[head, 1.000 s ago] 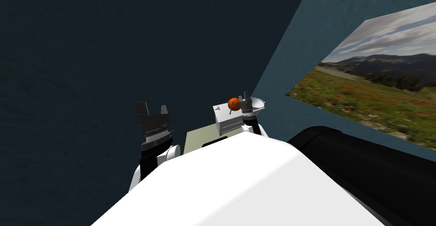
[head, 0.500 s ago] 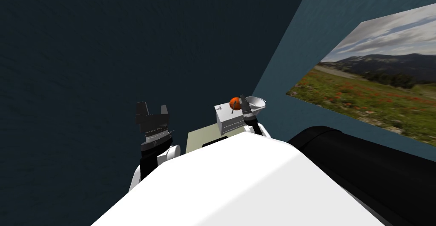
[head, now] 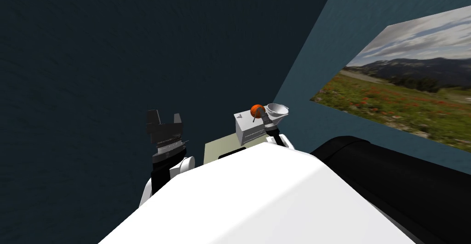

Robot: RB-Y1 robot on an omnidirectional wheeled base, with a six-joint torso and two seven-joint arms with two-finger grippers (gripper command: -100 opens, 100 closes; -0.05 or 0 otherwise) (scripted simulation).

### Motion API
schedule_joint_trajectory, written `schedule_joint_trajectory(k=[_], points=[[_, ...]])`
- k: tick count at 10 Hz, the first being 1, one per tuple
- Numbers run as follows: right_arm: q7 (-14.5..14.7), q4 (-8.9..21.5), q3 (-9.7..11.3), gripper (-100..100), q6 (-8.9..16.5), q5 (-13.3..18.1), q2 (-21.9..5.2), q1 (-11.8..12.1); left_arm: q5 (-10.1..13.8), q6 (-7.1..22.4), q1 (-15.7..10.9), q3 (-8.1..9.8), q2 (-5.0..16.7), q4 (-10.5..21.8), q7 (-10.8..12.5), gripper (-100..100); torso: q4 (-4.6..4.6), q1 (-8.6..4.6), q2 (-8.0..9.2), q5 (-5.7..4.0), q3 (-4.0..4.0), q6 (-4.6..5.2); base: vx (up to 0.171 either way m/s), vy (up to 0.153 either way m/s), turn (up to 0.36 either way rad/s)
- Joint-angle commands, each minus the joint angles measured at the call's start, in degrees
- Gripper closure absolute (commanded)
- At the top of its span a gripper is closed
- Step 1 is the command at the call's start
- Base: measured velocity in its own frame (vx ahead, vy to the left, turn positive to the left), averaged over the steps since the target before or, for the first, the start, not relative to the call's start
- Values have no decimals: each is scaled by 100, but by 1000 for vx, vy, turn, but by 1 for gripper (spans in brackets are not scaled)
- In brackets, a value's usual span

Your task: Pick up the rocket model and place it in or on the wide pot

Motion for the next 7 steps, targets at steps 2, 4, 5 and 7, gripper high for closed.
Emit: schedule_joint_trajectory(k=[2,4,5,7], points=[[262,301,-166,-100,16,172,-14,-80,0,0,0,0,0,0,0,0,-1,0,-3,0,-1,-1,25,105,-37],[582,670,-381,-100,-9,374,-4,-162,0,0,0,1,1,0,0,0,0,-22,0,-5,0,0,27,73,-45],[742,838,-492,-100,-24,473,7,-209,0,0,0,1,1,0,0,0,-1,-22,-4,-5,-2,-1,48,104,-56],[912,1116,-605,-100,-40,569,19,-261,0,0,0,0,1,0,0,0,-2,-19,-7,-4,-4,-1,37,79,-27]])
